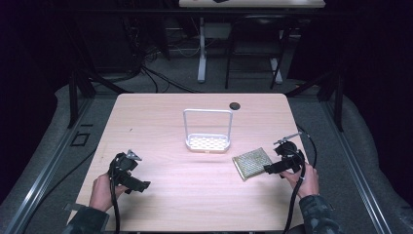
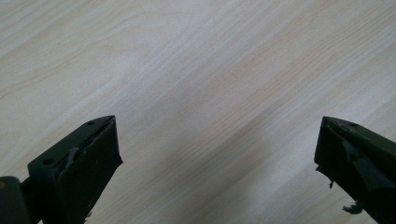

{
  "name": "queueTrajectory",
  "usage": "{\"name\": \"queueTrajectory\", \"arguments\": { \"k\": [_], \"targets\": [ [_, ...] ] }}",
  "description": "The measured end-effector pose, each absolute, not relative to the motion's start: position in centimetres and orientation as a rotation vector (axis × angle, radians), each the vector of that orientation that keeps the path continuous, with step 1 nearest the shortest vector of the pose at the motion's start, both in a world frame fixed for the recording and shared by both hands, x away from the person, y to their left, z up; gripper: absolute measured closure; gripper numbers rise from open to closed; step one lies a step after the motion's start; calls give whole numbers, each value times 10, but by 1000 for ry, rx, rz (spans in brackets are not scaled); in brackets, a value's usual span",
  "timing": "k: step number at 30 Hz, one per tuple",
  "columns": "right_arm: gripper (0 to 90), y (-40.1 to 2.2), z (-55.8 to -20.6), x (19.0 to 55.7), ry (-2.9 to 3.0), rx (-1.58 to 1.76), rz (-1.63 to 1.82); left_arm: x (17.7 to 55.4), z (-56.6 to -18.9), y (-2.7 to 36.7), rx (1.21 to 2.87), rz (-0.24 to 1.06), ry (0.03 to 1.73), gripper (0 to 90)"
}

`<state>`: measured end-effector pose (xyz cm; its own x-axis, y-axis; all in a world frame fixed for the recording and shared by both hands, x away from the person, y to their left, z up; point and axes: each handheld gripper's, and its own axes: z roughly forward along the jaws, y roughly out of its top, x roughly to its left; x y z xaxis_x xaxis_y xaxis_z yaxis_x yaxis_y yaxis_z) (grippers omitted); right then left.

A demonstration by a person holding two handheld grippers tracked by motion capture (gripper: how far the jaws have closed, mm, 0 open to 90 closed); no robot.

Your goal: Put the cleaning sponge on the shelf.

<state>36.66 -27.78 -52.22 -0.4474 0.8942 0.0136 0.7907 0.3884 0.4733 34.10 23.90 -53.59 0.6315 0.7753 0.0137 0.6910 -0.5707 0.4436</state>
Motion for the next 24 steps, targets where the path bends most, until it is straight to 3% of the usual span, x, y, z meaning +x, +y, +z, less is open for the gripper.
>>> {"name": "queueTrajectory", "arguments": {
  "k": [12,18,24],
  "targets": [
    [92,-263,-521,369,2452,1434,637,341,-537,237,2465,286,1157,2],
    [0,-250,-523,374,2477,1410,626,341,-536,237,2465,288,1150,2],
    [0,-243,-525,378,2500,1402,618,341,-537,236,2467,288,1154,2]
  ]
}}
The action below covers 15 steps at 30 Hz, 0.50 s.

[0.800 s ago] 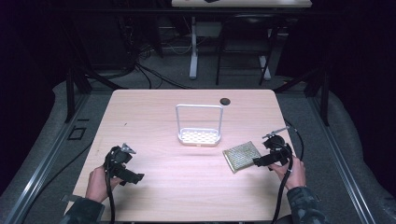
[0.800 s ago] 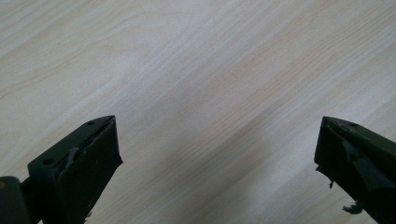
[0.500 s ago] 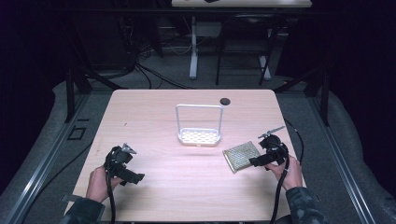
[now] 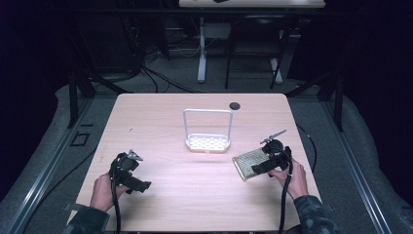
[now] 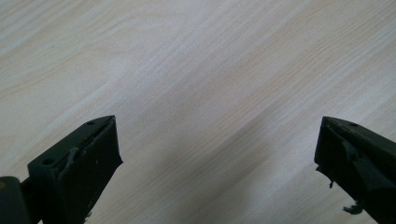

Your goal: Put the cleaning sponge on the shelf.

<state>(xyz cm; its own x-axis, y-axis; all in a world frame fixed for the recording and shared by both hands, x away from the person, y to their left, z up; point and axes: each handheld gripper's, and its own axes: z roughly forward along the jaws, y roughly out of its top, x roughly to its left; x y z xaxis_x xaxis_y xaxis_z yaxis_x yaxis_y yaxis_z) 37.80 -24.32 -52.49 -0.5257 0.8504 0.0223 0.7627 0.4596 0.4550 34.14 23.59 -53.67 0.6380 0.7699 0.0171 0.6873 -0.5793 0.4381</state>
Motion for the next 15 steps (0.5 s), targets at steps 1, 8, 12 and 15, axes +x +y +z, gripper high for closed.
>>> {"name": "queueTrajectory", "arguments": {
  "k": [1,8,12,15],
  "targets": [
    [0,-241,-527,380,2507,1390,617,341,-537,236,2467,287,1152,2],
    [7,-234,-531,387,2529,1377,601,341,-537,235,2473,288,1150,2],
    [15,-227,-536,390,2564,1373,593,342,-538,234,2477,284,1148,2],
    [32,-224,-540,392,2583,1359,566,341,-538,234,2476,283,1148,2]
  ]
}}
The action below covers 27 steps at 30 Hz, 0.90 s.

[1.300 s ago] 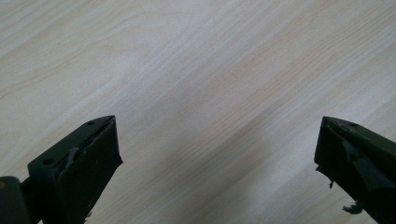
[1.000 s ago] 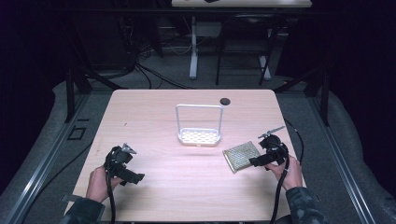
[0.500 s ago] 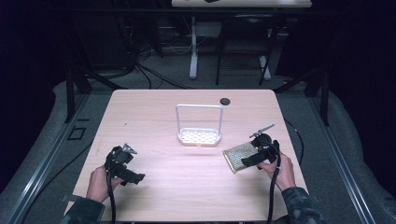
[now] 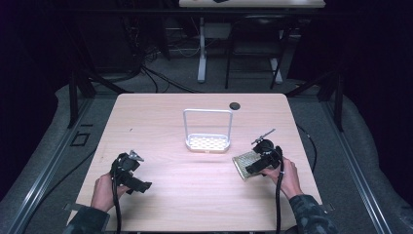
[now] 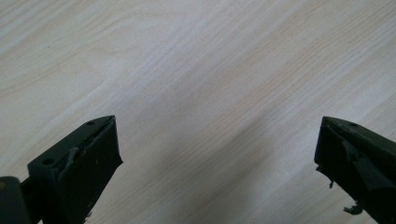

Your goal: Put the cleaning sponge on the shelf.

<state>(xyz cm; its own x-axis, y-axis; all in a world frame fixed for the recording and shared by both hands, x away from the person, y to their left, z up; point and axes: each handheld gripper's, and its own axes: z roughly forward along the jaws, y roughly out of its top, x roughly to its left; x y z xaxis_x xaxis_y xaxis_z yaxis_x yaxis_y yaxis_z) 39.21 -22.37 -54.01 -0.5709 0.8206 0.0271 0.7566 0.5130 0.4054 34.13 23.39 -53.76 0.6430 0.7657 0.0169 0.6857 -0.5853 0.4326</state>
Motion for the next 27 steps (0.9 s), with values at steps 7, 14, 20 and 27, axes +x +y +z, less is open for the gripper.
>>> {"name": "queueTrajectory", "arguments": {
  "k": [7,14,20,27],
  "targets": [
    [133,-225,-547,395,2579,1361,525,341,-538,234,2478,282,1145,2],
    [166,-225,-549,394,2574,1375,519,341,-538,234,2481,284,1147,2],
    [212,-223,-549,394,2578,1365,497,341,-538,234,2480,284,1147,2],
    [294,-224,-548,394,2581,1377,500,341,-538,233,2484,284,1145,2]
  ]
}}
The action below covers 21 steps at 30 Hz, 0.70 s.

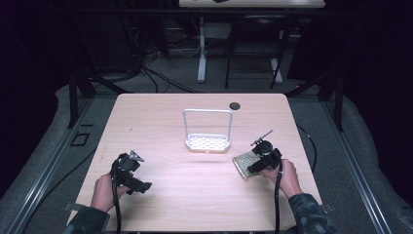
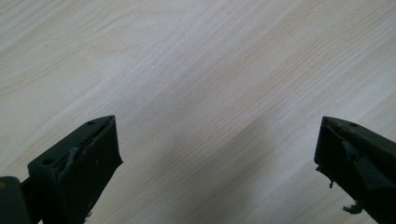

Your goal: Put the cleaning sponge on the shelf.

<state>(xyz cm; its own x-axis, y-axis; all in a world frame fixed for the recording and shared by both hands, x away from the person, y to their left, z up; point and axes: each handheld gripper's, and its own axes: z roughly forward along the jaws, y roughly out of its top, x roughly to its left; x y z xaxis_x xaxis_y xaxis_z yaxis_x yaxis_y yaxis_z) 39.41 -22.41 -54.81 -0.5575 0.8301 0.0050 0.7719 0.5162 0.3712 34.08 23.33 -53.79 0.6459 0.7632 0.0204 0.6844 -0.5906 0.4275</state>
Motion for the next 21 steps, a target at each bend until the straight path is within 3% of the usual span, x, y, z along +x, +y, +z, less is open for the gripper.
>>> {"name": "queueTrajectory", "arguments": {
  "k": [21],
  "targets": [
    [617,-231,-546,394,2522,1458,556,341,-538,233,2486,283,1145,2]
  ]
}}
